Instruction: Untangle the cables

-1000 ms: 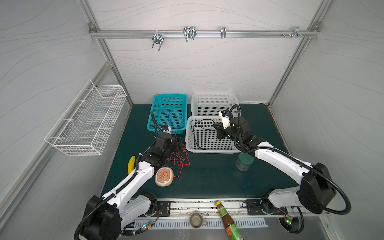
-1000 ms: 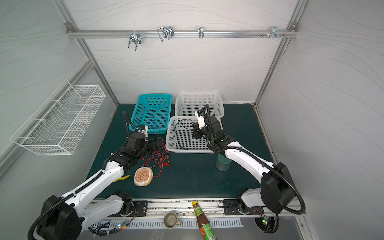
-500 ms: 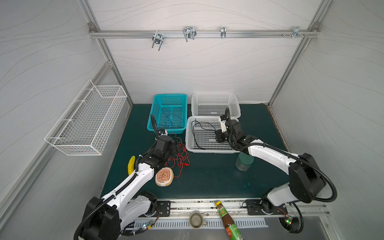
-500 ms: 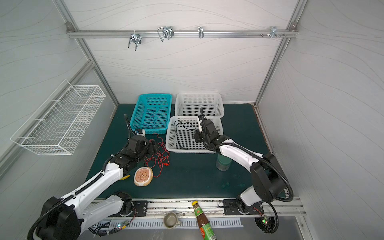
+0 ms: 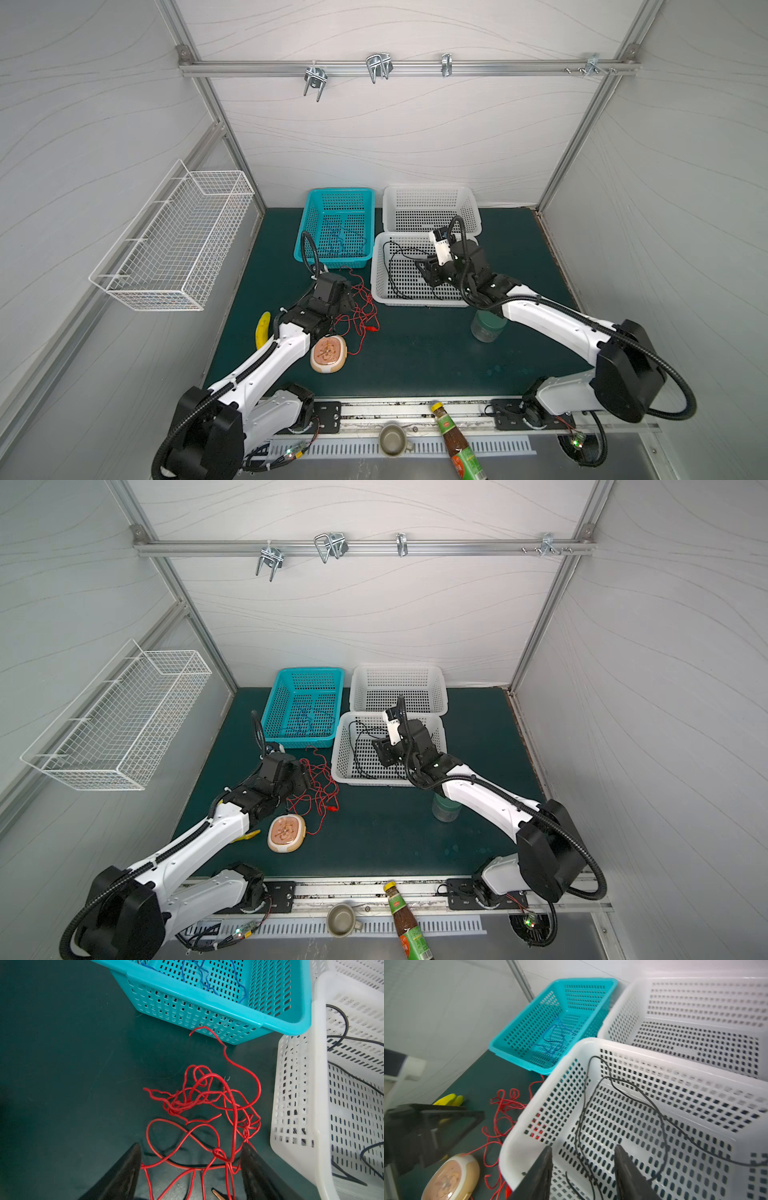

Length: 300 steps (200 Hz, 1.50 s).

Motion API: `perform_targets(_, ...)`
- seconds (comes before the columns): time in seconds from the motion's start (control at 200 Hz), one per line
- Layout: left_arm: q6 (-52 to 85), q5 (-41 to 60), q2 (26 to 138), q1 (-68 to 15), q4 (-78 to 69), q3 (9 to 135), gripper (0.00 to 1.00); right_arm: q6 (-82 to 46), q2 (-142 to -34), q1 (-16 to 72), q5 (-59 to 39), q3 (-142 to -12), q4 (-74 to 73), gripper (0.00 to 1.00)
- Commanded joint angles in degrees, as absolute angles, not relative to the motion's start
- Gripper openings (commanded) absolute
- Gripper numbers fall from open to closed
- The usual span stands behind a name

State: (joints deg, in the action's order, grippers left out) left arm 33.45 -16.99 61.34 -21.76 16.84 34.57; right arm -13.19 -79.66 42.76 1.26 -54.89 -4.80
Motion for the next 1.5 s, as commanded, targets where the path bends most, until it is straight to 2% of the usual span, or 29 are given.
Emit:
perform_targets(0.0,36.63,-15.43,63.18,-21.53,14.85,37.06,0.75,-11.11,-78.96,44.35,-0.33,-55.02,-7.79,0.49)
perform_targets(0.43,38.59,-8.15,71.59,-21.56,9.77,38.64,0.68,-11.91,-82.06,45.74,-2.20,-56.08,-9.22,0.49)
perform_targets(0.77,37.62,-7.84,73.80,-21.53,9.54,39.73,0.23,-12.65,-83.61,46.06,-3.20,-56.84,-9.49,0.50)
perform_targets(0.996,36.59,-7.96,72.69,-21.52,10.41,40.08,0.00,-12.74,-85.10,46.57,-4.47,-58.00,-9.93,0.50)
perform_targets(1.226,35.36,-7.66,68.58,-21.56,13.38,41.43,0.00,-13.23,-86.36,46.85,-6.89,-58.93,-10.61,0.50)
perform_targets(1.496,32.55,-8.67,58.73,-21.53,17.76,43.01,0.00,-14.41,-91.34,48.04,-11.60,-62.84,-10.96,0.50)
